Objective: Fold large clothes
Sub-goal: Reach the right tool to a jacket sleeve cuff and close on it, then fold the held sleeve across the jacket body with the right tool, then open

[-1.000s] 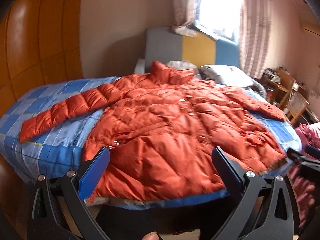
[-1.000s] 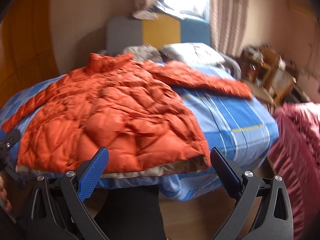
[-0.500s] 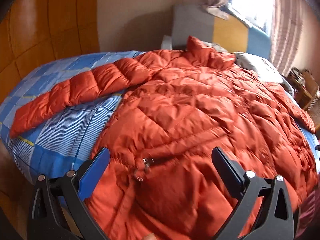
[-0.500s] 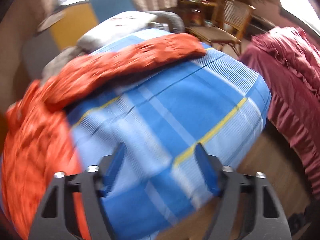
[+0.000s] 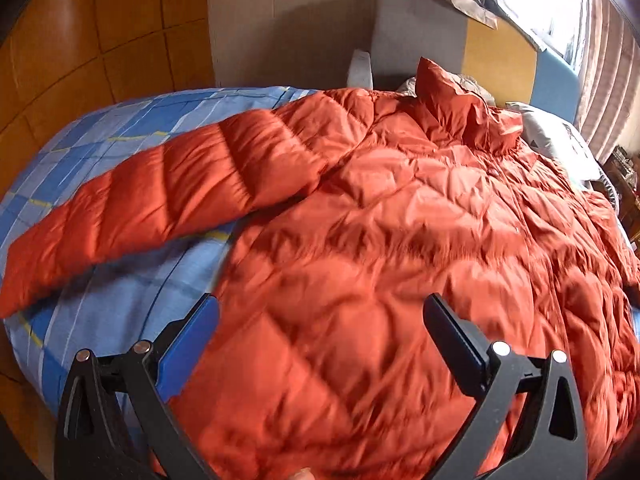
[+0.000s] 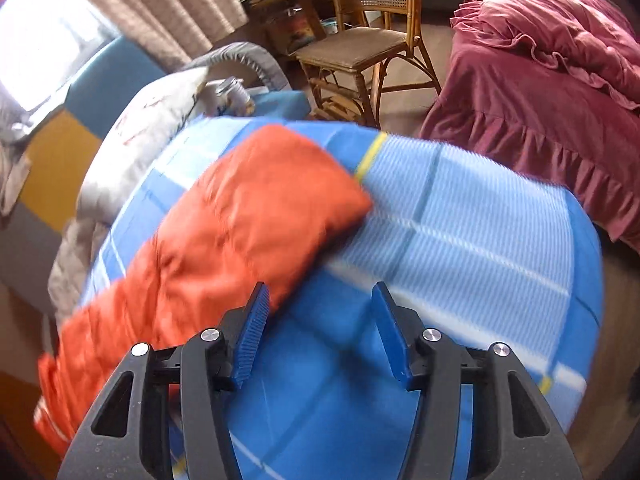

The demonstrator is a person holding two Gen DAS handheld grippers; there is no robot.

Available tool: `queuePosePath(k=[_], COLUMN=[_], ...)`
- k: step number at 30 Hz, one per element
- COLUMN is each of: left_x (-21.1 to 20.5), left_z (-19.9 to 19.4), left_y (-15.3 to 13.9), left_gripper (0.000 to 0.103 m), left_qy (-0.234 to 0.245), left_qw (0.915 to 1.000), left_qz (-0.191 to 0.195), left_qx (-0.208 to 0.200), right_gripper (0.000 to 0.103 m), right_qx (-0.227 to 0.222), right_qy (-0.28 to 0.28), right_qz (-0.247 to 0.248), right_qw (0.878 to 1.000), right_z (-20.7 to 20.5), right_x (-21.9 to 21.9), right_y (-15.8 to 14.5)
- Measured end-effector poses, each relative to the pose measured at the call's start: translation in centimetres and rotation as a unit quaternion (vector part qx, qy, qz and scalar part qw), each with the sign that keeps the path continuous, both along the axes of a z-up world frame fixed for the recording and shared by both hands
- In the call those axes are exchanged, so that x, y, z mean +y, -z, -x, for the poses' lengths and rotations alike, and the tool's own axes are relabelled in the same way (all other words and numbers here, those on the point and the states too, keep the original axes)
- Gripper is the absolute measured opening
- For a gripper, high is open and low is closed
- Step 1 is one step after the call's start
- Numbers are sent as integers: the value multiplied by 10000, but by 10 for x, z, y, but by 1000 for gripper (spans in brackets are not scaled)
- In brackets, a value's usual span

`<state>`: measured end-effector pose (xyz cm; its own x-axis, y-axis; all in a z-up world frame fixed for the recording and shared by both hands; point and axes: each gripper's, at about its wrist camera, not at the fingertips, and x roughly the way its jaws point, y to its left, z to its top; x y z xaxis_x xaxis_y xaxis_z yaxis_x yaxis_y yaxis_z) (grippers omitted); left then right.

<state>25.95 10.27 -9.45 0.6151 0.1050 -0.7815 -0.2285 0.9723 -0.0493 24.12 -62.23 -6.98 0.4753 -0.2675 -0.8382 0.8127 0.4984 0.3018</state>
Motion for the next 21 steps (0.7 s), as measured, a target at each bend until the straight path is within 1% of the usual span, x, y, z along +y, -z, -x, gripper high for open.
queuePosePath(k=[1, 3, 4, 5, 6, 7, 8, 11, 16, 18, 21], left_x=[-2, -5, -6, -8, -10, -12, -13, -11, -4, -1, -2], left_z=[-7, -23, -31, -35, -42, -46, -51, -64, -72, -72, -74], left_y=[0, 2, 2, 2, 2, 2, 1, 5, 18, 21, 28], left_gripper=[101, 101, 101, 101, 101, 101, 101, 101, 101, 101, 101], left_qy=[1, -41, -19, 5, 5, 0, 7, -27, -123, -100, -53], left_qw=[10000, 9999, 9999, 9999, 9998, 9998, 9998, 9998, 9996, 9996, 9995], left_qz=[-4, -39, -8, -1, -86, -139, -134, -6, 43, 150, 193], left_qx=[9, 91, 128, 146, 160, 152, 146, 205, 242, 224, 256], right_gripper=[54, 45, 36, 29, 25, 17, 13, 7, 6, 6, 4], right_qx=[-23, -25, -39, -73, -91, -109, -130, -141, -267, -298, -448], right_qy=[47, 80, 142, 177, 214, 216, 200, 90, -117, -283, -572], right_qz=[-4, -3, -6, -55, -98, -115, -166, -85, 26, 157, 279], right_qw=[10000, 10000, 9999, 9998, 9997, 9996, 9996, 9998, 9996, 9990, 9970], right_z=[-5, -11, -15, -15, -17, -17, -18, -23, -31, -37, -49], right_x=[-7, -14, -20, -24, -29, -32, -34, -32, -17, -7, 13], right_y=[0, 0, 1, 1, 3, 3, 3, -2, -21, -31, -50])
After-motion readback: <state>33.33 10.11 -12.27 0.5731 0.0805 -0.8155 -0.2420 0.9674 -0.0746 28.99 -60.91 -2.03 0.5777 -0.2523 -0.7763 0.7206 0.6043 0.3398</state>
